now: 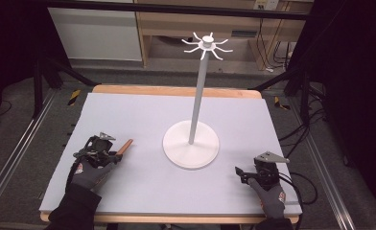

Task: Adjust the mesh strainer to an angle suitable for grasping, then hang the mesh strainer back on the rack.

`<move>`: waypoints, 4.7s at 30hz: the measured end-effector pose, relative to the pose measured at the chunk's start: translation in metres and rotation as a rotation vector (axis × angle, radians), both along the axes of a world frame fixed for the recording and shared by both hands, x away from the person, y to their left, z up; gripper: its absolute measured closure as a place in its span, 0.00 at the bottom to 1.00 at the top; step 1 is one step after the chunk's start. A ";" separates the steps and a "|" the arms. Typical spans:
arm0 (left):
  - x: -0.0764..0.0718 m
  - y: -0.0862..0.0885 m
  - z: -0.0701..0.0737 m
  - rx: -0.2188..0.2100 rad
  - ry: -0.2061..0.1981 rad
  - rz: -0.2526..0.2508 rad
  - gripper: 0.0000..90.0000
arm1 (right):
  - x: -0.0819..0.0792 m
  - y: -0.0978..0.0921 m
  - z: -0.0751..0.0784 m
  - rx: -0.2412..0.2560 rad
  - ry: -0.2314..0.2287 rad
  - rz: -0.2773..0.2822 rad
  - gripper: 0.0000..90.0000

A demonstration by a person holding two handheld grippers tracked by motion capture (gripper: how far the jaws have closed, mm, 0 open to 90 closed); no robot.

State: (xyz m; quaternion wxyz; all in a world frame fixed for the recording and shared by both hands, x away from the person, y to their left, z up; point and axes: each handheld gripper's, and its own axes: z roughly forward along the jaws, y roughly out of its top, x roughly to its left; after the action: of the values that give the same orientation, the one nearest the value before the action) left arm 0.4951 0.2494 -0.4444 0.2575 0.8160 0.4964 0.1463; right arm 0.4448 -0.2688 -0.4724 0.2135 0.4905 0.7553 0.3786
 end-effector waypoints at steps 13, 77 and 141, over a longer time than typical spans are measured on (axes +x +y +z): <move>0.003 -0.008 -0.004 0.028 0.007 -0.015 0.65 | 0.001 0.000 -0.001 -0.007 0.000 0.004 0.16; 0.020 -0.020 -0.002 0.032 0.059 -0.038 0.78 | 0.002 0.000 -0.002 -0.001 0.020 -0.002 0.15; -0.047 -0.043 0.134 -0.364 -0.535 -0.077 0.78 | 0.000 -0.004 0.002 0.005 -0.015 -0.013 0.14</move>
State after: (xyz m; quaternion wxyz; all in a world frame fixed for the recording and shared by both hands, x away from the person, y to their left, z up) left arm 0.4484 0.2061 -0.3108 0.5258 0.7073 0.3979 0.2547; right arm 0.4453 -0.2724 -0.4699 0.2205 0.4931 0.7494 0.3828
